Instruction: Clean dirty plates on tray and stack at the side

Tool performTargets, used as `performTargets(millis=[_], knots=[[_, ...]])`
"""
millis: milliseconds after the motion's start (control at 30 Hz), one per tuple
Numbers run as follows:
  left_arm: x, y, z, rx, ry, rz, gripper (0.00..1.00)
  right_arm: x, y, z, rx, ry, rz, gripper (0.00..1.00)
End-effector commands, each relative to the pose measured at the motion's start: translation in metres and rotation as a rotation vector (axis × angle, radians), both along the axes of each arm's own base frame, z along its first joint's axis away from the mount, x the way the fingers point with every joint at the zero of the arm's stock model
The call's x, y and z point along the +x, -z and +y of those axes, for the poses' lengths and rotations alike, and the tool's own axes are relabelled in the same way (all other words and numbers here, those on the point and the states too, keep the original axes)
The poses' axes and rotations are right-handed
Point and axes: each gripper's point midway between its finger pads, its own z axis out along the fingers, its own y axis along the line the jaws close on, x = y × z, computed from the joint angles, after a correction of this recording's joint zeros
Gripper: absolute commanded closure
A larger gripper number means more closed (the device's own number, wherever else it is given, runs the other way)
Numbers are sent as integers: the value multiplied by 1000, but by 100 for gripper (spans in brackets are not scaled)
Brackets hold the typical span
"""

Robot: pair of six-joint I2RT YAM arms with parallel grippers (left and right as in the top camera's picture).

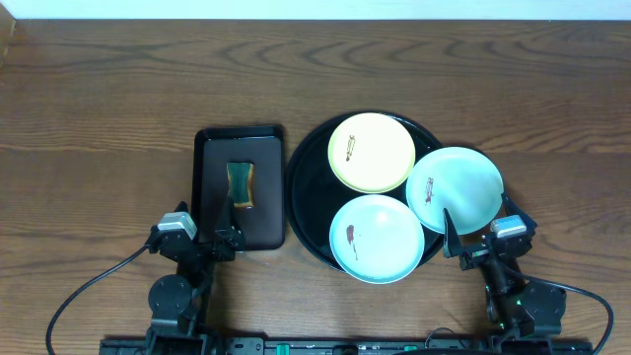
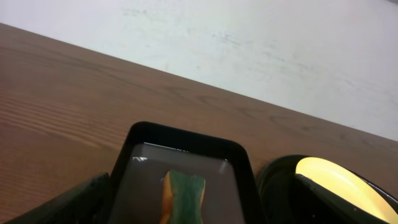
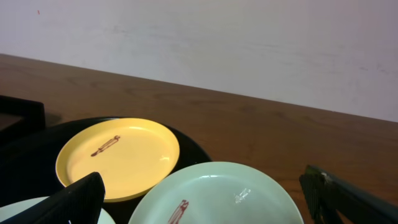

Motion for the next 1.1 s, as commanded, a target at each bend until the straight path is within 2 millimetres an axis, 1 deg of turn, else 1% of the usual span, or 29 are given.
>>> performTargets(millis=[0,600,700,833,1067], knots=[[-1,16,3,24,-15,52,9,0,1,1,11,-2,5,1],[-1,16,3,24,-15,52,9,0,1,1,11,-2,4,1],[-1,12,3,22,-15,38,9,0,1,1,11,-3,4,1],[-1,16,3,24,-15,52,9,0,1,1,11,-2,4,1],[-1,16,3,24,-15,52,9,0,0,1,11,-2,3,1]])
